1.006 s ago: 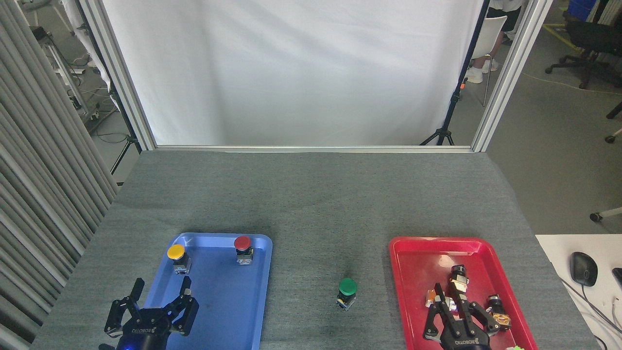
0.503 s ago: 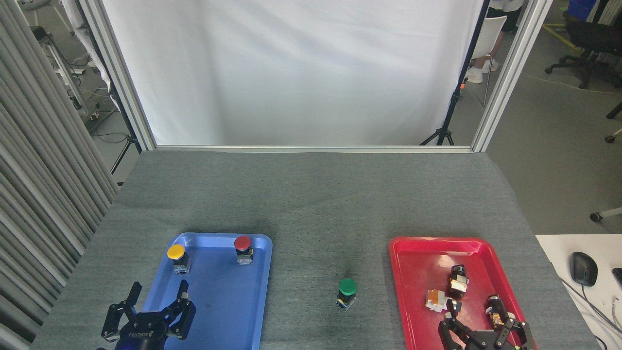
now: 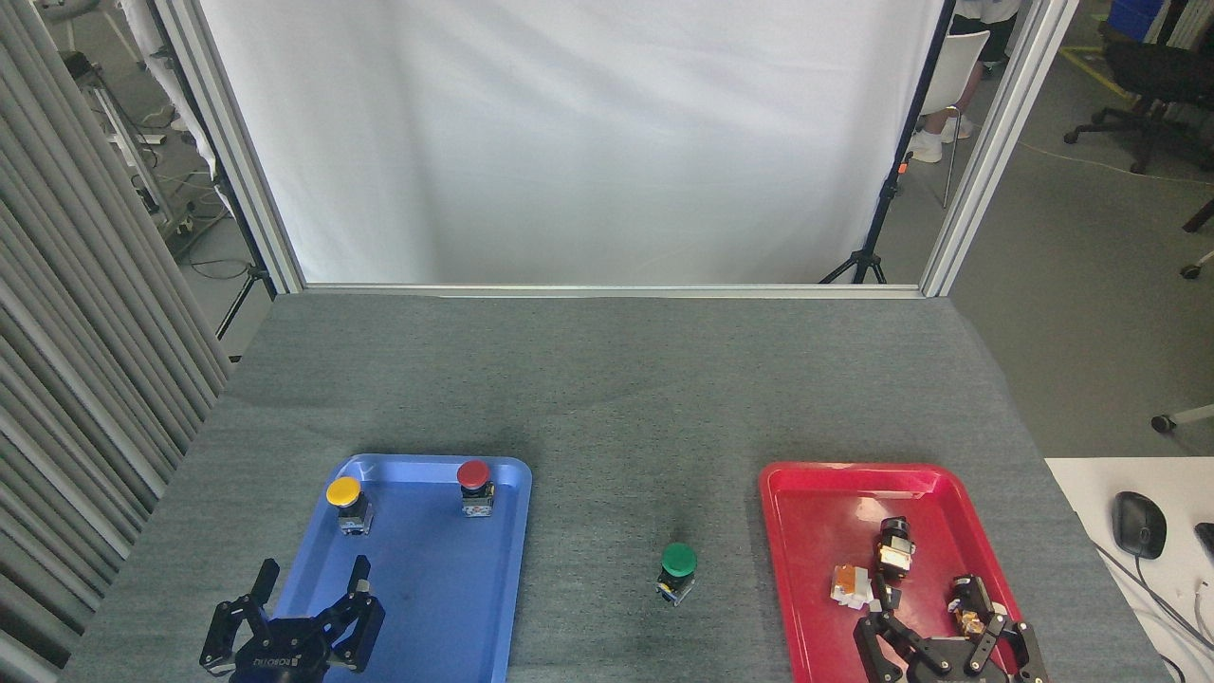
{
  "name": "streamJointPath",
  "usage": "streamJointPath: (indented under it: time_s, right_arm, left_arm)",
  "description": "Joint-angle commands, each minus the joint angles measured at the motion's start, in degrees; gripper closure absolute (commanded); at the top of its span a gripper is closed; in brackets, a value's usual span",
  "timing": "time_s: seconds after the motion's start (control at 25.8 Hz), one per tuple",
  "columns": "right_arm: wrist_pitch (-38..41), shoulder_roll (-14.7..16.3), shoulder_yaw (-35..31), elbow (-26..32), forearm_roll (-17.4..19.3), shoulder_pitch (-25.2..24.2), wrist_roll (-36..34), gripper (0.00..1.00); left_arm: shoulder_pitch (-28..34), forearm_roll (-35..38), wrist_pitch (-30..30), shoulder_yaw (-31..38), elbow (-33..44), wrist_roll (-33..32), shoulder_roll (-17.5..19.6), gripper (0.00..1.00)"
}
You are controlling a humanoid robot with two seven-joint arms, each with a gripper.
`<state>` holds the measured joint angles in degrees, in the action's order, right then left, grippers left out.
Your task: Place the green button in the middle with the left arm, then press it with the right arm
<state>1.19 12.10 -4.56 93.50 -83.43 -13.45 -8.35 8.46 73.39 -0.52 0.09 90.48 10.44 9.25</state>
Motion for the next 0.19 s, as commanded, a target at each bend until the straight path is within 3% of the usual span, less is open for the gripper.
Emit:
streamJointPath:
  time_s: [0.0, 0.15]
  right_arm:
    - [0.13, -0.15, 0.16, 0.1, 0.55, -0.09, -0.09, 0.0]
    - [0.21, -0.15, 0.16, 0.02, 0.55, -0.09, 0.0, 0.0]
  left_arm:
    - [-0.02, 0.0, -0.01, 0.0, 0.04, 0.01, -0.02, 0.01]
    - [-0.29, 0.09, -0.01, -0.26, 0.13, 0.1, -0.37, 0.01]
